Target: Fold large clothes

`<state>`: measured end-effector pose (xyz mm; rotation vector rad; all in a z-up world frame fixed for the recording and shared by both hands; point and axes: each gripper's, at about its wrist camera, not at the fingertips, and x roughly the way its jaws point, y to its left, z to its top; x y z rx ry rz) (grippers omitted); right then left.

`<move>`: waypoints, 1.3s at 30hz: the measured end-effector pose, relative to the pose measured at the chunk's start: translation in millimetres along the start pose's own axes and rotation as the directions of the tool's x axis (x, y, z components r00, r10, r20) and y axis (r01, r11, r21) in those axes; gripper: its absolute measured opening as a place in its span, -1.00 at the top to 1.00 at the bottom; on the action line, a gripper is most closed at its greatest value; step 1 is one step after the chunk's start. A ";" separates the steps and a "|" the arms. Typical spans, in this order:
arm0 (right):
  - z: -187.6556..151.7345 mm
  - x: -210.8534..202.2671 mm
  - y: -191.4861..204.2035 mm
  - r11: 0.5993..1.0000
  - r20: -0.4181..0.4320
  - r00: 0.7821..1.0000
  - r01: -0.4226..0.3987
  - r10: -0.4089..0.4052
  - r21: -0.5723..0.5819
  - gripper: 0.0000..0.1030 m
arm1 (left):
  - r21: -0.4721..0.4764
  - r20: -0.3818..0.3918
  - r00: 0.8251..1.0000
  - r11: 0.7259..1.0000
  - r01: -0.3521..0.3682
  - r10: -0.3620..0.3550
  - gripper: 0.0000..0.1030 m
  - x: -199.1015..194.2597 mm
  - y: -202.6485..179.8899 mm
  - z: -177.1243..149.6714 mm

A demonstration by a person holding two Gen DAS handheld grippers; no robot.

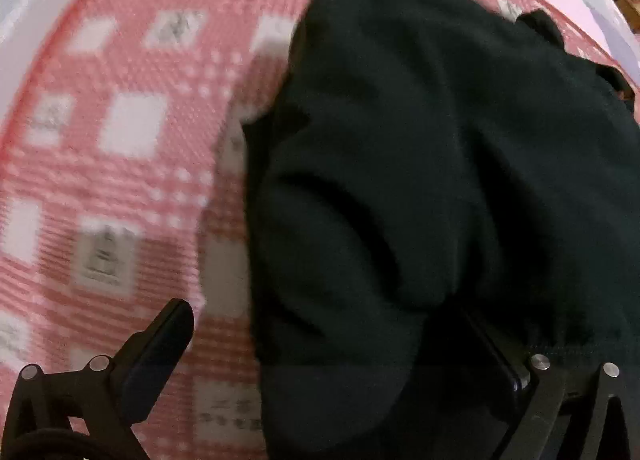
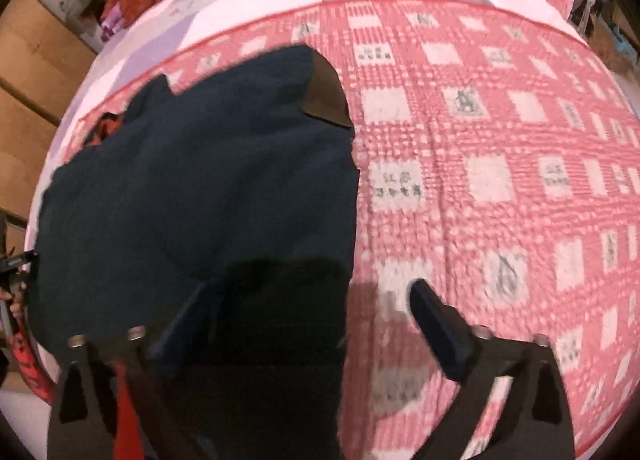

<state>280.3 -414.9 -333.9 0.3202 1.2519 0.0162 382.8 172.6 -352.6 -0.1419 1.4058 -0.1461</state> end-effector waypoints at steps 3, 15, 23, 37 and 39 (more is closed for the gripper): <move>-2.5 16.7 -5.0 0.995 -0.030 0.996 -0.078 0.079 0.058 -1.00 | -0.033 -0.006 0.998 0.998 0.057 -0.057 -1.00 7.4 2.1 -5.4; -25.1 22.7 33.2 0.977 0.036 0.978 -0.207 0.206 0.041 -0.05 | 0.083 0.030 0.993 0.990 0.109 -0.112 0.09 3.8 -26.4 -13.8; -41.6 -35.4 86.9 0.988 0.174 0.984 -0.017 0.044 -0.155 0.35 | 0.089 0.161 0.980 0.991 0.099 -0.113 0.50 -54.5 -23.6 -30.2; -58.4 -126.5 184.2 0.926 0.351 0.936 0.110 0.026 -0.361 0.43 | 0.188 0.254 0.954 0.975 0.114 -0.161 0.58 -135.1 -66.4 -50.1; -62.2 -134.5 195.3 0.925 0.356 0.933 0.090 0.051 -0.369 0.44 | 0.186 0.260 0.953 0.976 0.111 -0.158 0.58 -143.6 -65.9 -53.0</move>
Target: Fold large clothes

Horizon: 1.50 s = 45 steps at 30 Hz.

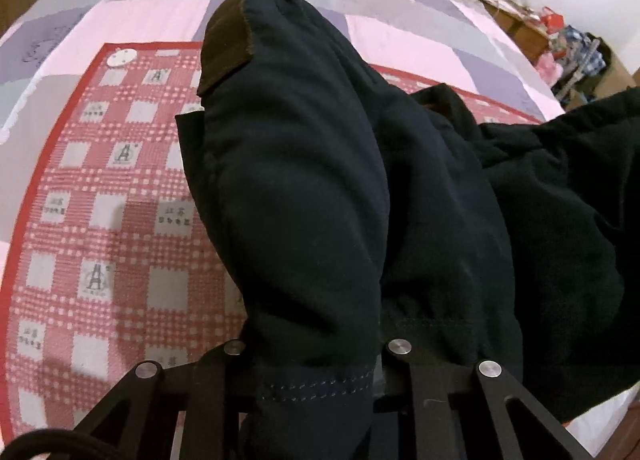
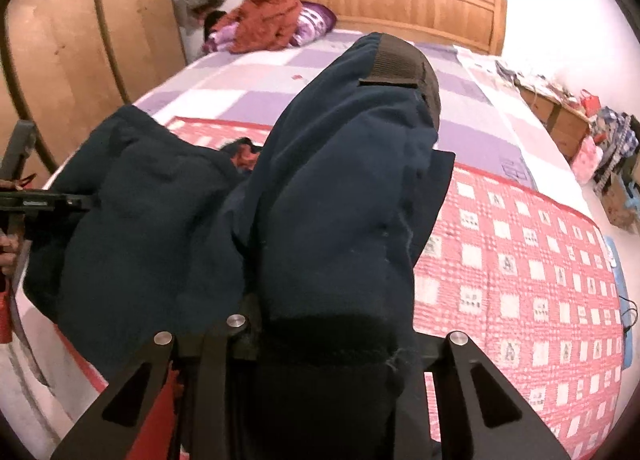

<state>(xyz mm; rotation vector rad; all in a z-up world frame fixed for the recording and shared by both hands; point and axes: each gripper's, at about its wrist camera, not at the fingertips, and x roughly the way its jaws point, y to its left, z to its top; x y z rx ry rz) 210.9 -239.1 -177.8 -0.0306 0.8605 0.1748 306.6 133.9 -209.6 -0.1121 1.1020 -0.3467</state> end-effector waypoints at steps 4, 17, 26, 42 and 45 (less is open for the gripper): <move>-1.7 -10.3 15.1 0.999 0.006 0.999 -0.038 0.037 0.010 0.45 | -0.005 0.018 1.000 1.000 -0.019 0.020 0.59 -22.6 0.5 -5.4; 9.4 -32.0 100.8 0.985 0.039 0.984 -0.174 0.174 -0.001 0.46 | -0.098 0.065 0.993 0.991 -0.089 0.096 0.59 -105.9 72.2 -29.8; 34.1 -41.8 195.9 0.982 0.079 0.981 -0.183 0.179 0.043 0.46 | -0.080 0.083 0.994 0.995 -0.066 0.072 0.59 -144.5 167.8 -31.2; -69.4 101.8 145.1 0.891 -0.259 0.966 0.091 0.030 0.445 0.20 | -0.024 -0.083 0.996 0.999 -0.047 0.045 0.06 -10.6 290.9 -77.5; -77.1 105.9 125.6 0.854 -0.254 0.963 0.054 0.094 0.518 -0.01 | -0.037 -0.071 0.996 0.998 -0.048 0.045 -0.12 -18.3 301.3 -81.7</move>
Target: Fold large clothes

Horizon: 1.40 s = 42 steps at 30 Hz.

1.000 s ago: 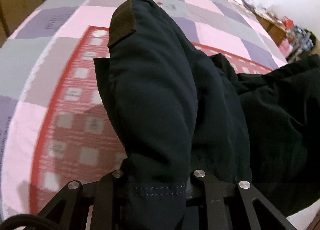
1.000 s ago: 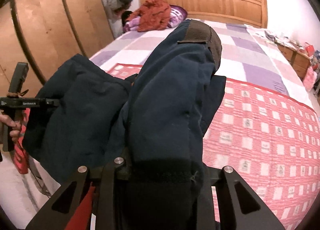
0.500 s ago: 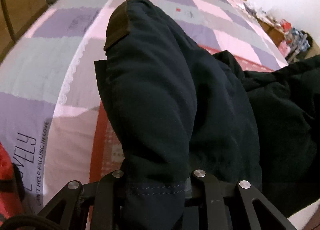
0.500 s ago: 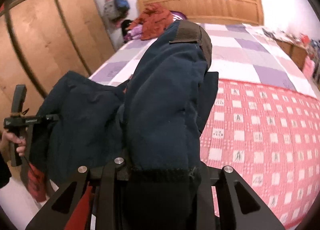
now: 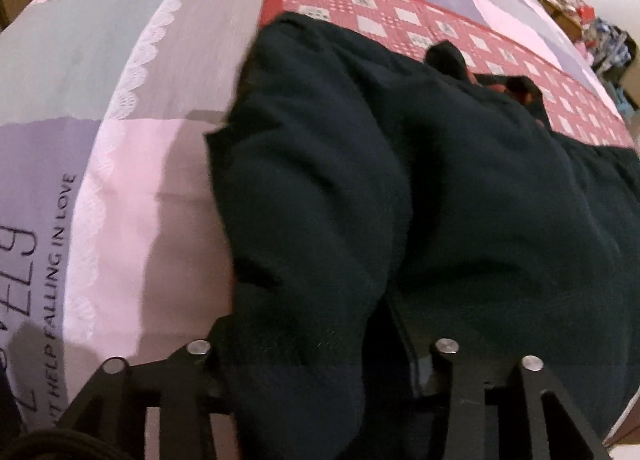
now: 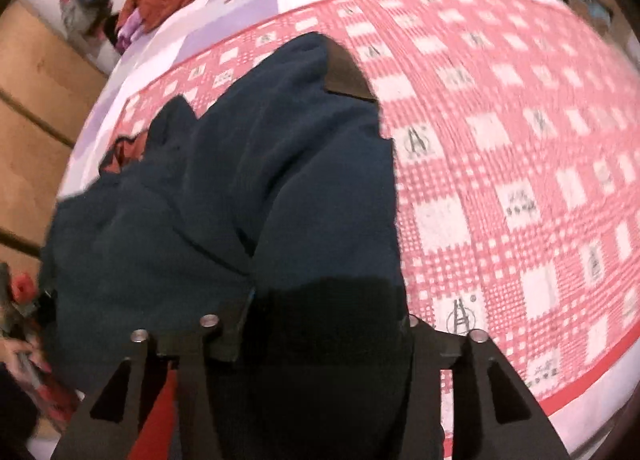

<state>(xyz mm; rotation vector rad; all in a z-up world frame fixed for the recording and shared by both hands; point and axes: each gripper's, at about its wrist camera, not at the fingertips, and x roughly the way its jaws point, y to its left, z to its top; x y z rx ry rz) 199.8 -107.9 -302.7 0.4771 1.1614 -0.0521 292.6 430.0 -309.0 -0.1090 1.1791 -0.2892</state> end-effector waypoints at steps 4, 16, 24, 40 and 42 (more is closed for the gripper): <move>-1.0 -21.0 -27.8 0.997 0.013 0.999 -0.045 0.044 0.068 -0.25 | -0.097 0.036 0.995 0.991 -0.093 0.097 -0.41 -24.7 33.0 -15.1; -29.1 -168.5 8.8 0.893 0.325 0.906 0.364 -0.273 -0.264 -0.25 | -0.129 0.171 0.897 0.911 -0.391 0.409 -0.18 -172.1 -22.3 -51.6; -102.7 -269.8 78.7 0.869 0.452 0.850 0.418 -0.272 -0.263 -0.25 | -0.070 0.267 0.891 0.930 -0.361 0.366 -0.61 -287.5 -163.3 -105.2; -207.0 -285.3 168.3 0.936 0.093 0.981 0.191 -0.171 -0.295 -0.25 | -0.046 0.091 0.949 0.953 -0.299 0.303 -0.62 -299.1 -299.5 -176.3; -211.0 -292.6 175.2 0.927 0.102 0.981 0.189 -0.164 -0.323 -0.25 | -0.049 0.089 0.947 0.951 -0.307 0.310 -0.62 -303.5 -303.6 -179.3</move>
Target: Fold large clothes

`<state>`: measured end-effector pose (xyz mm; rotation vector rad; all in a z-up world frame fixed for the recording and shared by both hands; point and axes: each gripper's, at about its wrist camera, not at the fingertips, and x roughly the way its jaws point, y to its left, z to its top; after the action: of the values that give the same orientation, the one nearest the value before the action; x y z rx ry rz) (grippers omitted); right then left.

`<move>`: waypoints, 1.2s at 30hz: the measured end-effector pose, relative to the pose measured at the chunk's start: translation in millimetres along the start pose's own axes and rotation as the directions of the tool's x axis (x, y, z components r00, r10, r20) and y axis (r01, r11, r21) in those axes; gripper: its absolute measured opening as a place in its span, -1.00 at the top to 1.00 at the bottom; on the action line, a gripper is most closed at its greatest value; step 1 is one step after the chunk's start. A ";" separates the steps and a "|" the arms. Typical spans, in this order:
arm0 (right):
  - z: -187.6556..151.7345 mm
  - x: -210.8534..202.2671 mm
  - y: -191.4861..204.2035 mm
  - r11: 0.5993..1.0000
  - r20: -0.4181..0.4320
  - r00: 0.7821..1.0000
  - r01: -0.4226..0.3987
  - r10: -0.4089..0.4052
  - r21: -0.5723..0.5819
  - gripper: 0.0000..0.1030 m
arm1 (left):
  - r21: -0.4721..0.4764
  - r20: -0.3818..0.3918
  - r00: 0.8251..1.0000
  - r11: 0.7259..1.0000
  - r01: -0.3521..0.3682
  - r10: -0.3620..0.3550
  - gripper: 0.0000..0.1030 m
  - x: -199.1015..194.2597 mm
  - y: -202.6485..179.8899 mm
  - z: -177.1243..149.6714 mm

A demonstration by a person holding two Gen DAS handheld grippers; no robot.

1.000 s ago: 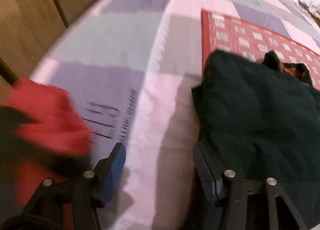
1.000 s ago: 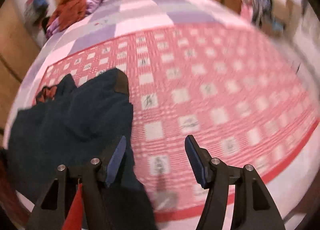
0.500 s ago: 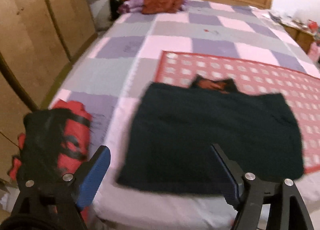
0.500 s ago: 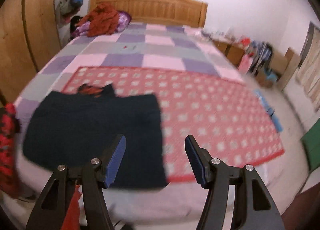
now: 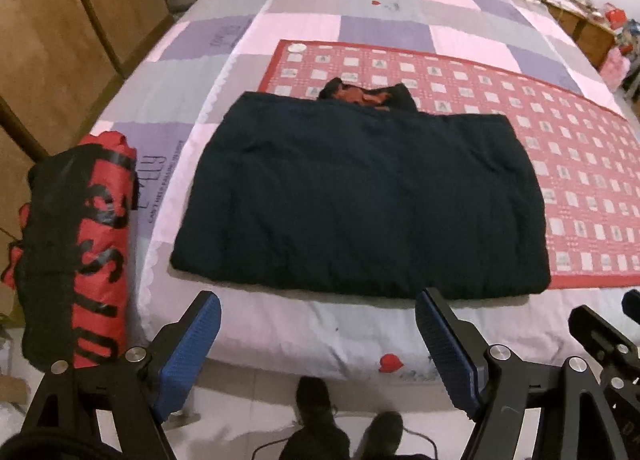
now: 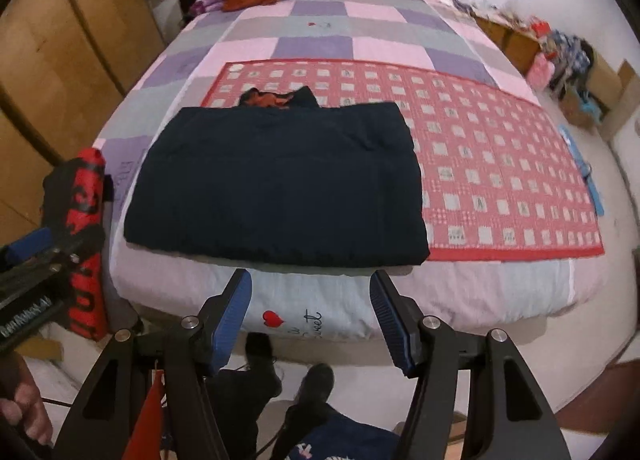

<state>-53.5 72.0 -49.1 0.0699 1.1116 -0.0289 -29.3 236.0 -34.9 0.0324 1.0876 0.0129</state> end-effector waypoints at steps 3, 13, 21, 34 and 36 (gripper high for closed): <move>-0.9 -10.3 5.7 1.000 0.008 1.000 -0.011 0.011 -0.018 -0.25 | -0.013 -0.009 1.000 1.000 0.009 -0.010 -0.62 -7.2 -4.2 -1.2; 5.7 -30.1 4.1 0.999 0.021 0.999 -0.024 0.025 -0.031 -0.26 | -0.034 -0.003 1.000 0.999 0.010 -0.010 -0.62 -21.2 -7.3 2.5; 5.6 -32.5 3.5 0.999 0.019 1.000 -0.022 0.022 -0.025 -0.26 | -0.042 -0.019 1.000 0.999 0.007 -0.007 -0.62 -21.0 -8.5 2.7; 3.5 -40.6 1.8 1.000 0.018 1.000 -0.017 0.017 -0.018 -0.26 | -0.042 -0.026 1.000 0.999 0.006 -0.008 -0.62 -22.0 -7.2 0.2; 3.2 -42.0 1.7 1.000 0.019 1.000 -0.017 0.018 -0.018 -0.26 | -0.038 -0.027 1.000 0.999 0.008 -0.009 -0.64 -22.7 -6.9 0.3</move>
<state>-69.2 73.0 -10.1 0.0630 1.0923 -0.0036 -39.6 228.4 -14.9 -0.0067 1.1144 0.0262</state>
